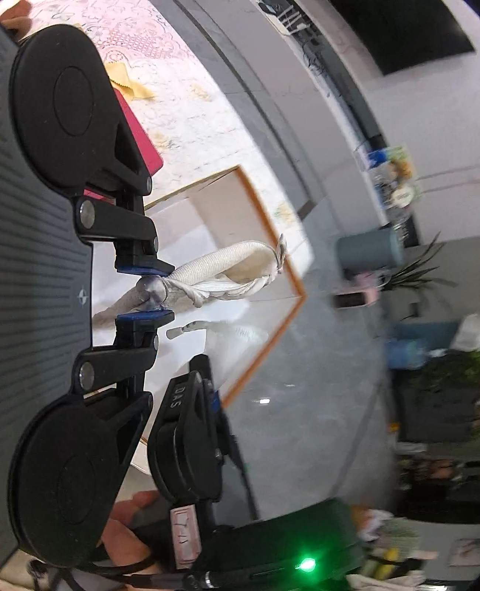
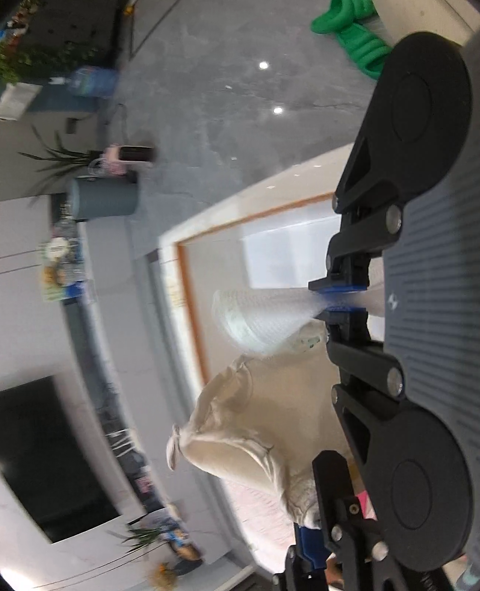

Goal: Organize soft objects
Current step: 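Lift the white bag with the right tool and carry it over the orange box, then open the right tool to drop the white bag into the box, then grasp the brown teddy bear with the left tool while the right tool grasps the pink crocheted item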

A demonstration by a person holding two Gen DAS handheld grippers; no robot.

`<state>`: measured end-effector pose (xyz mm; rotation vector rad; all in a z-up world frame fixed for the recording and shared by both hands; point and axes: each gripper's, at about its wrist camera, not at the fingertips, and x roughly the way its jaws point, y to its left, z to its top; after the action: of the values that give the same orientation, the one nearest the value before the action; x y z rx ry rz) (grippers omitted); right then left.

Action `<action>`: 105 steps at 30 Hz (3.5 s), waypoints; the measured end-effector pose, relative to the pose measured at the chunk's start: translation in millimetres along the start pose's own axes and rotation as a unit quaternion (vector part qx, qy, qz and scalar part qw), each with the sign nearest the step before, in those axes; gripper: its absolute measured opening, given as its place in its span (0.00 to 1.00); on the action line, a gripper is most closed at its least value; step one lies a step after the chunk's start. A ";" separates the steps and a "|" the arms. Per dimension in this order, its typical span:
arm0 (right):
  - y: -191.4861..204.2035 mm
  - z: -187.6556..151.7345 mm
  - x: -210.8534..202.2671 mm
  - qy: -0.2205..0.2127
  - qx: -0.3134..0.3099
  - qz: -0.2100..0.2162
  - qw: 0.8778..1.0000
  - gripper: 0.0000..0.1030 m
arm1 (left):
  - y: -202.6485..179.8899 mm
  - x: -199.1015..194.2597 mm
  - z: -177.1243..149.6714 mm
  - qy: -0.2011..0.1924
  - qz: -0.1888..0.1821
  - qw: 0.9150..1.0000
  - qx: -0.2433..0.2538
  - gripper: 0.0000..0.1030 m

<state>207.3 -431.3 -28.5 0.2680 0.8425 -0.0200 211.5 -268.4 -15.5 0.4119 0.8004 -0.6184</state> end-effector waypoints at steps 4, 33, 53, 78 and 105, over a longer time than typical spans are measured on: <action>-0.4 -1.5 29.0 0.039 -0.013 -0.019 0.999 0.06 | -5.6 25.6 3.5 0.036 0.004 0.999 0.031 0.20; 14.1 -17.1 51.6 0.093 -0.081 -0.060 0.991 0.81 | 2.9 18.9 -11.5 0.034 0.064 0.996 0.043 0.63; 29.9 -18.9 -10.6 -0.013 -0.023 -0.022 0.999 0.77 | 30.1 -51.1 -37.1 -0.067 0.076 0.994 -0.034 0.64; 146.3 -111.3 -55.4 -0.096 -0.027 0.109 0.989 0.14 | 117.3 -127.3 -165.4 -0.108 0.176 0.960 -0.191 0.67; 320.2 -147.2 37.3 -0.061 -0.224 0.169 0.958 0.40 | 219.1 -102.3 -238.4 -0.061 0.175 0.948 -0.258 0.82</action>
<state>163.5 -83.0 -76.9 -0.0208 0.6477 0.4663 171.6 65.4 -64.0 0.0290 0.7167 -0.0889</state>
